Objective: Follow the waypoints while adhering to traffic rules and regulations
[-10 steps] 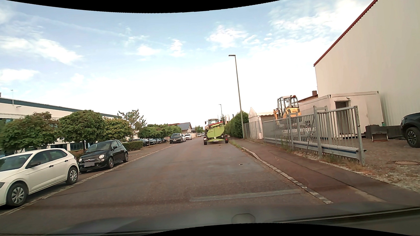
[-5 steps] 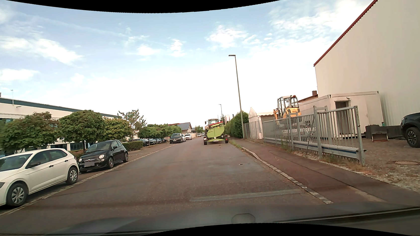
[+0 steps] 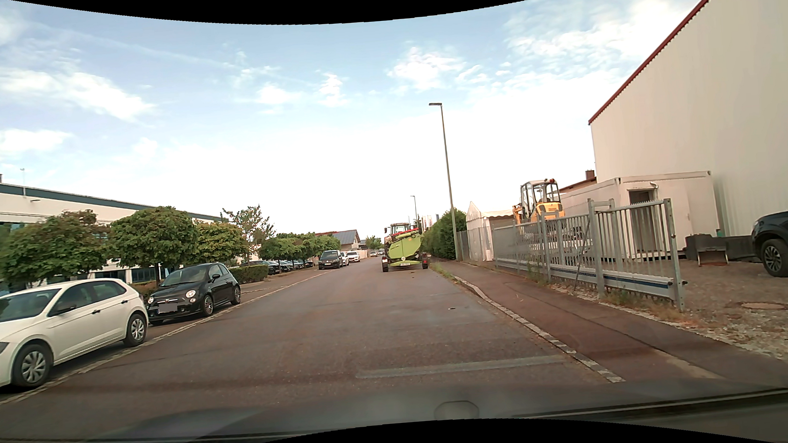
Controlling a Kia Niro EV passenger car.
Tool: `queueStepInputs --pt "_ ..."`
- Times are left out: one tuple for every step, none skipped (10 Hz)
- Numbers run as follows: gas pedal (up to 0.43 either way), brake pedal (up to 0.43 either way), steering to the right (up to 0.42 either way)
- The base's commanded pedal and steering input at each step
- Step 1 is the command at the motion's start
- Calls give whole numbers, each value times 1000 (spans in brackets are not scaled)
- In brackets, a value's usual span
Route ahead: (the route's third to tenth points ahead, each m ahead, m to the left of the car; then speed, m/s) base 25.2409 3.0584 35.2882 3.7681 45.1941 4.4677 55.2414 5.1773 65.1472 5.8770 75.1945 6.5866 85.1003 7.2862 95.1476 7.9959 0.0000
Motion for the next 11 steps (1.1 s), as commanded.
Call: queueStepInputs --pt "0 293 -5" --pt "0 293 -5" --pt "0 293 -5" --pt "0 293 -5" --pt "0 293 -5" --pt "0 293 -5" --pt "0 293 -4" --pt "0 293 -5" --pt "0 293 -5" --pt "0 293 -5" --pt "0 293 -5"
